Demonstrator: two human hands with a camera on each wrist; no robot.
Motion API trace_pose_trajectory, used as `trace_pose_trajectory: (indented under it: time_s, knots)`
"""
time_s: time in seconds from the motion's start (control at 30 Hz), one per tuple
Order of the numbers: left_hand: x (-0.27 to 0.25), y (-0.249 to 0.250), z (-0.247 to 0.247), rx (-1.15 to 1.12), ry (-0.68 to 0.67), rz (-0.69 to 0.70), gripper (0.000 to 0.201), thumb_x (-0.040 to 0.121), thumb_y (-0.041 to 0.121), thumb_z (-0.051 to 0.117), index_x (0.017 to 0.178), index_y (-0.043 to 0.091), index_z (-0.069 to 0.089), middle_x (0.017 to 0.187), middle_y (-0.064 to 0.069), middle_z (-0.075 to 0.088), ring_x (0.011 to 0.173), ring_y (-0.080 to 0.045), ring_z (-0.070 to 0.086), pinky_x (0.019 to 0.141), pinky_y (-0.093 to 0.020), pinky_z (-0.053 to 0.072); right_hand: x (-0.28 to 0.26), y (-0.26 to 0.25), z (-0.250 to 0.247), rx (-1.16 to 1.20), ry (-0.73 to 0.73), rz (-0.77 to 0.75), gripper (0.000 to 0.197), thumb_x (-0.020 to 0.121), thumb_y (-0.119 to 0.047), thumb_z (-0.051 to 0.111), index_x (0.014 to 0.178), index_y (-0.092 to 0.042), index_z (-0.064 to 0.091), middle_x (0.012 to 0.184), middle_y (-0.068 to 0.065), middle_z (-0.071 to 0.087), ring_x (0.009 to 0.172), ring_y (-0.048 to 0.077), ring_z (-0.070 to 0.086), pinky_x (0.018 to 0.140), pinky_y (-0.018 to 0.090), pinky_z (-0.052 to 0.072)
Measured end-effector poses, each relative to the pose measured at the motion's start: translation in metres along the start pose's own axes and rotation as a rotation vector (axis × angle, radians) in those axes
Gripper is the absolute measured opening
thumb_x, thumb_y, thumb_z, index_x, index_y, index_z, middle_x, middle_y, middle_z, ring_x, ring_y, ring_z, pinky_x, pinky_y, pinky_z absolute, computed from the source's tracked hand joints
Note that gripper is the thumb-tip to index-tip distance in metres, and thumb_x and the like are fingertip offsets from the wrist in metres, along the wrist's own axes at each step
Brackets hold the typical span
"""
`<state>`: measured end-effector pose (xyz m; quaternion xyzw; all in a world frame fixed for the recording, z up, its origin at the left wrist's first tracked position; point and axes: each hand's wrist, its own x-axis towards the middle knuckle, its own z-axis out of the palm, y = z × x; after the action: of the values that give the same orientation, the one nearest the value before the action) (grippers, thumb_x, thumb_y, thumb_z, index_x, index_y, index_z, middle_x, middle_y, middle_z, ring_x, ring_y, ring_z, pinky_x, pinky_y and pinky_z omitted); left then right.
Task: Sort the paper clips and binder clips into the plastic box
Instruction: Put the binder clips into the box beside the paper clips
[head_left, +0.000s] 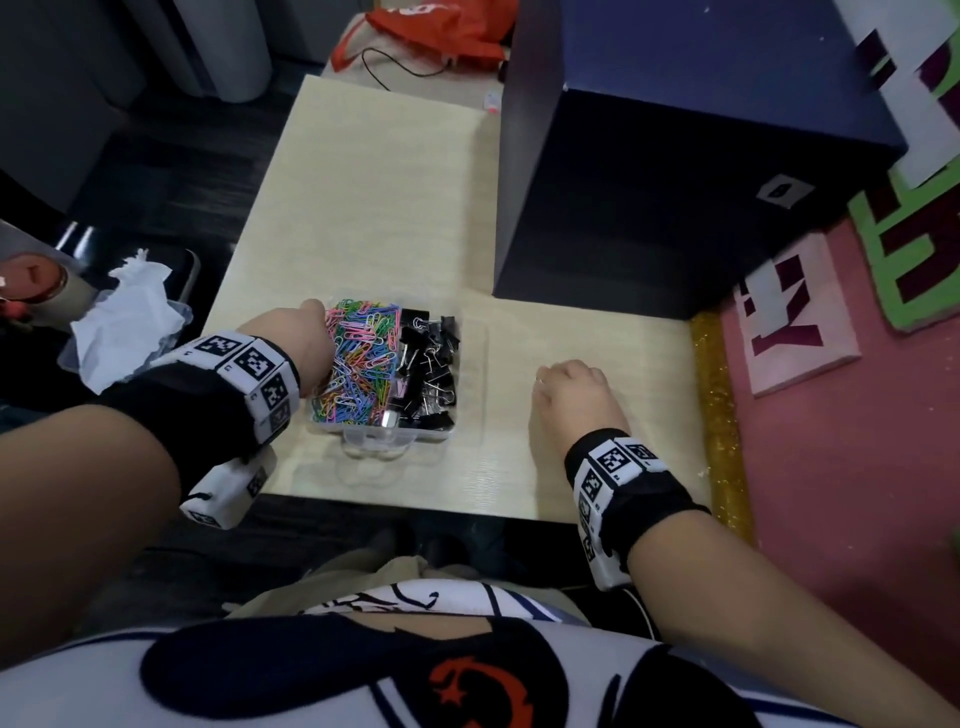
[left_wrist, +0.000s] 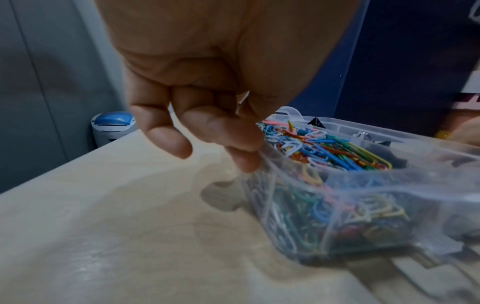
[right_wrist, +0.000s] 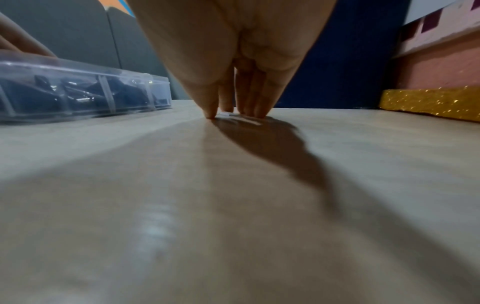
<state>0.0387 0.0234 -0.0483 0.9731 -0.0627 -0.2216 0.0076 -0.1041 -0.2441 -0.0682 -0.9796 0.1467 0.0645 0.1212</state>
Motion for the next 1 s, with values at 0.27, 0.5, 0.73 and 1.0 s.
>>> trace_pose_trajectory:
  time_s: [0.27, 0.5, 0.73, 1.0]
  knots:
    - [-0.004, -0.001, 0.000, -0.013, 0.017, 0.032, 0.007, 0.095, 0.011, 0.038, 0.097, 0.005, 0.041, 0.074, -0.017, 0.062, 0.066, -0.032, 0.060, 0.059, -0.038, 0.046, -0.002, -0.012, -0.014, -0.025, -0.087, 0.147, 0.023, 0.089, -0.013, 0.045, 0.101, -0.010, 0.065, 0.103, 0.007, 0.055, 0.094, 0.028, 0.056, 0.070, 0.027, 0.039]
    - [-0.004, 0.010, 0.010, -0.121, 0.001, 0.061, 0.006, 0.094, 0.009, 0.037, 0.094, 0.005, 0.041, 0.074, -0.017, 0.064, 0.067, -0.033, 0.059, 0.064, -0.039, 0.048, -0.015, -0.018, -0.015, -0.108, -0.322, 0.262, 0.031, 0.086, -0.019, 0.043, 0.110, -0.004, 0.057, 0.112, 0.014, 0.058, 0.095, 0.032, 0.059, 0.070, 0.030, 0.040]
    - [-0.008, 0.031, 0.015, -0.176, -0.017, 0.122, 0.008, 0.094, 0.012, 0.032, 0.093, 0.008, 0.039, 0.073, -0.015, 0.065, 0.067, -0.030, 0.061, 0.065, -0.040, 0.050, -0.031, -0.012, -0.019, -0.142, -0.340, 0.259, 0.029, 0.093, -0.017, 0.038, 0.110, -0.004, 0.057, 0.110, 0.014, 0.063, 0.092, 0.030, 0.058, 0.071, 0.032, 0.040]
    - [-0.012, 0.050, 0.021, -0.163, 0.012, 0.186, 0.013, 0.097, 0.014, 0.037, 0.102, 0.003, 0.043, 0.079, -0.017, 0.062, 0.073, -0.033, 0.059, 0.071, -0.044, 0.051, -0.022, -0.016, -0.051, -0.041, -0.211, 0.339, 0.023, 0.090, -0.023, 0.046, 0.104, -0.009, 0.058, 0.090, 0.009, 0.061, 0.080, 0.028, 0.057, 0.068, 0.031, 0.045]
